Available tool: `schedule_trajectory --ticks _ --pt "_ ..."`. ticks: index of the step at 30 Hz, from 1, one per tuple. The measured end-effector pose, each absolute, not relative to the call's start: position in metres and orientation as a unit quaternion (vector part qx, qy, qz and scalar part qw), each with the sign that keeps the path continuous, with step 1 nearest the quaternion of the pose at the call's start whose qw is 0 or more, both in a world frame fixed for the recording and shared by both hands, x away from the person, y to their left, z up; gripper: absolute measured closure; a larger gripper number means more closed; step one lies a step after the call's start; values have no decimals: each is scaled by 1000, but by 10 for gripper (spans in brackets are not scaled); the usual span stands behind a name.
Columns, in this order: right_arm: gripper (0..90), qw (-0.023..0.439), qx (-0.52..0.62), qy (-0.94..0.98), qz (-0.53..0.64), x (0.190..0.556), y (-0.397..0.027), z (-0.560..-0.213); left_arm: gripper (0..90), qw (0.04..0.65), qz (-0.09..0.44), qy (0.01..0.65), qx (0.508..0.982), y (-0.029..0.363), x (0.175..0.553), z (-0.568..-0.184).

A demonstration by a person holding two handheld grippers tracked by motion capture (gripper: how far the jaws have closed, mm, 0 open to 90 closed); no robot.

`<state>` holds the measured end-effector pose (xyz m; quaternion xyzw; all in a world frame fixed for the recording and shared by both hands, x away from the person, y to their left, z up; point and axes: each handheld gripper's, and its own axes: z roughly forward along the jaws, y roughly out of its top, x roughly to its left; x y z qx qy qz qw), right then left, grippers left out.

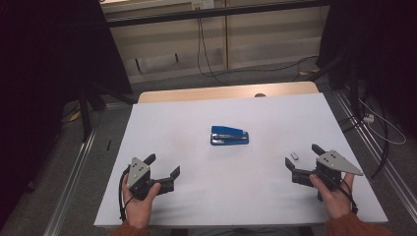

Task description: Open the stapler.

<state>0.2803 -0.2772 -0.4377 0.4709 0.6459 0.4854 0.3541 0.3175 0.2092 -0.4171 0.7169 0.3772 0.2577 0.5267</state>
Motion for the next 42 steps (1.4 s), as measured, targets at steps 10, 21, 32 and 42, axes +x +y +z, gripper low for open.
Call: schedule_trajectory --ticks 10,21,32,42 --pt "16 342 463 654 491 282 -273 -439 40 518 242 372 731 205 322 -419" --pt "18 323 446 669 499 285 -266 -440 59 502 218 362 755 201 325 -418" --pt "26 304 420 697 496 291 -249 -442 64 525 160 344 762 191 331 -421" --pt "16 289 418 705 495 305 -232 -445 67 516 153 322 779 181 335 -424"
